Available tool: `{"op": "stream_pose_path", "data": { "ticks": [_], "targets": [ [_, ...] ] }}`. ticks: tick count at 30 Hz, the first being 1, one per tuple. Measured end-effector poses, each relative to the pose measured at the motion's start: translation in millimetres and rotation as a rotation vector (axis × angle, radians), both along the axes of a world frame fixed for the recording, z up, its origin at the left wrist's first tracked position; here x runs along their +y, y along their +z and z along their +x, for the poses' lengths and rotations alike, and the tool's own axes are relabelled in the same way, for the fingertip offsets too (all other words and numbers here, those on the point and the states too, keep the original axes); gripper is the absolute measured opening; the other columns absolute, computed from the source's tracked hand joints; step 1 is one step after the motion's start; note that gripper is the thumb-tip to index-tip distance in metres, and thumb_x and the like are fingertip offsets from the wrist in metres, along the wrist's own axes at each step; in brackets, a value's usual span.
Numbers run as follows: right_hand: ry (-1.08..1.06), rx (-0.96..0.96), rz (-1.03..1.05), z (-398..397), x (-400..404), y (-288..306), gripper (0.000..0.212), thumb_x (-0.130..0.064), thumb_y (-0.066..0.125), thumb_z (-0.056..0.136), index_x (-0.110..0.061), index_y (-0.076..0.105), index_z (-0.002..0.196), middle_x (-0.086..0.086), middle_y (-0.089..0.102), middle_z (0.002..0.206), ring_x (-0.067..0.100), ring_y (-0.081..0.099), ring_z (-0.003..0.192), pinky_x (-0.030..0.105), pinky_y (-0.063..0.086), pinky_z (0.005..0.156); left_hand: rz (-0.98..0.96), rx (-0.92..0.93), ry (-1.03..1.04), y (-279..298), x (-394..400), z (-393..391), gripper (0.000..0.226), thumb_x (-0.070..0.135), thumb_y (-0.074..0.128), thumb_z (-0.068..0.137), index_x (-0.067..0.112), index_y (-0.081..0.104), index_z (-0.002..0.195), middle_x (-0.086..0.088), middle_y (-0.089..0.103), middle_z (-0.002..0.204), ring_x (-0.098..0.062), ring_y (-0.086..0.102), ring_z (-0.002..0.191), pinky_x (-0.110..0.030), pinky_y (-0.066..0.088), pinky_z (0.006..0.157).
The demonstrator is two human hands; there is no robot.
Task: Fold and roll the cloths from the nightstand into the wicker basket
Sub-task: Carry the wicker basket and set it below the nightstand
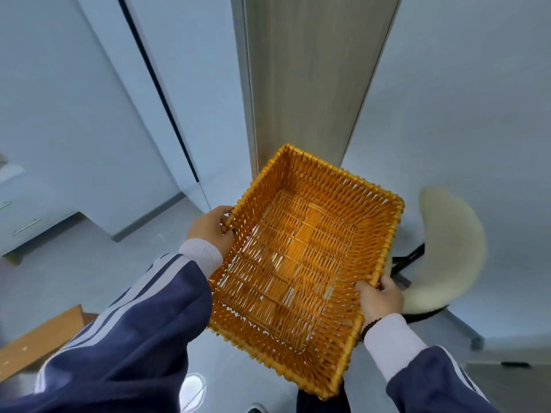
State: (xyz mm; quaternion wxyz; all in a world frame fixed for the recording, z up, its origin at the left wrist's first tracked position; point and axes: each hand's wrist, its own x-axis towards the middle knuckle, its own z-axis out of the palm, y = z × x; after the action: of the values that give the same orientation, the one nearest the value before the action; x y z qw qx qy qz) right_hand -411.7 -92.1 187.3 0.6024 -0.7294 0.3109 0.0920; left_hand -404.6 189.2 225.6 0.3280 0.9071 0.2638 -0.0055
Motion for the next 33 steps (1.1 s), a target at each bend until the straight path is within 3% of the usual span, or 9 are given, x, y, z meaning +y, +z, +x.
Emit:
{"op": "stream_pose_path", "data": {
  "ticks": [14,17,21,25,28,33],
  "targets": [
    [0.238,0.101,-0.049,-72.6,115.3,-13.8,0.025,-0.001,0.056,0.085,-0.020,0.070,0.095,0.004,0.070,0.085,0.027,0.063,0.077,0.033,0.050,0.073,-0.081,0.079,0.248,-26.8,110.6,-132.5,0.036,0.016,0.053,0.096,0.026,0.055,0.131,-0.002,0.064,0.114,-0.018,0.057,0.089,-0.036,0.051,0.083],
    [0.315,0.093,-0.057,-67.8,142.5,-21.8,0.027,0.000,0.057,0.082,-0.022,0.070,0.090,0.001,0.070,0.083,0.030,0.064,0.079,0.041,0.055,0.079,-0.080,0.097,0.335,-31.5,132.0,-151.5,0.037,0.018,0.054,0.096,0.026,0.053,0.132,-0.003,0.064,0.115,-0.019,0.057,0.089,-0.037,0.051,0.085],
    [0.400,0.095,-0.041,-57.6,177.4,-27.4,0.026,0.001,0.058,0.081,-0.023,0.068,0.081,-0.003,0.064,0.072,0.026,0.058,0.070,0.035,0.052,0.071,-0.109,0.119,0.452,-35.9,155.6,-168.3,0.037,0.020,0.055,0.096,0.026,0.052,0.133,-0.003,0.063,0.118,-0.024,0.061,0.098,-0.043,0.054,0.089],
    [0.470,0.120,0.010,-38.6,216.9,-32.7,0.028,0.000,0.059,0.082,-0.024,0.069,0.092,-0.003,0.066,0.075,0.022,0.060,0.067,0.031,0.050,0.067,-0.100,0.150,0.537,-40.2,185.3,-170.3,0.037,0.017,0.054,0.096,0.025,0.053,0.133,-0.004,0.064,0.116,-0.019,0.057,0.088,-0.038,0.053,0.083],
    [0.530,0.154,0.036,-18.9,250.2,-34.6,0.028,-0.003,0.060,0.085,-0.029,0.066,0.096,-0.003,0.068,0.083,0.023,0.064,0.075,0.033,0.052,0.072,-0.086,0.173,0.596,-40.8,210.6,-163.9,0.038,0.019,0.054,0.096,0.025,0.053,0.133,-0.005,0.065,0.115,-0.019,0.057,0.086,-0.037,0.053,0.082],
    [0.632,0.171,0.009,12.8,294.6,-34.2,0.027,-0.004,0.058,0.087,-0.028,0.067,0.094,-0.005,0.068,0.082,0.023,0.065,0.077,0.039,0.056,0.078,-0.101,0.204,0.687,-41.6,241.3,-151.6,0.040,0.020,0.054,0.096,0.024,0.051,0.136,-0.007,0.064,0.121,-0.026,0.061,0.097,-0.039,0.052,0.083]
  ]
}}
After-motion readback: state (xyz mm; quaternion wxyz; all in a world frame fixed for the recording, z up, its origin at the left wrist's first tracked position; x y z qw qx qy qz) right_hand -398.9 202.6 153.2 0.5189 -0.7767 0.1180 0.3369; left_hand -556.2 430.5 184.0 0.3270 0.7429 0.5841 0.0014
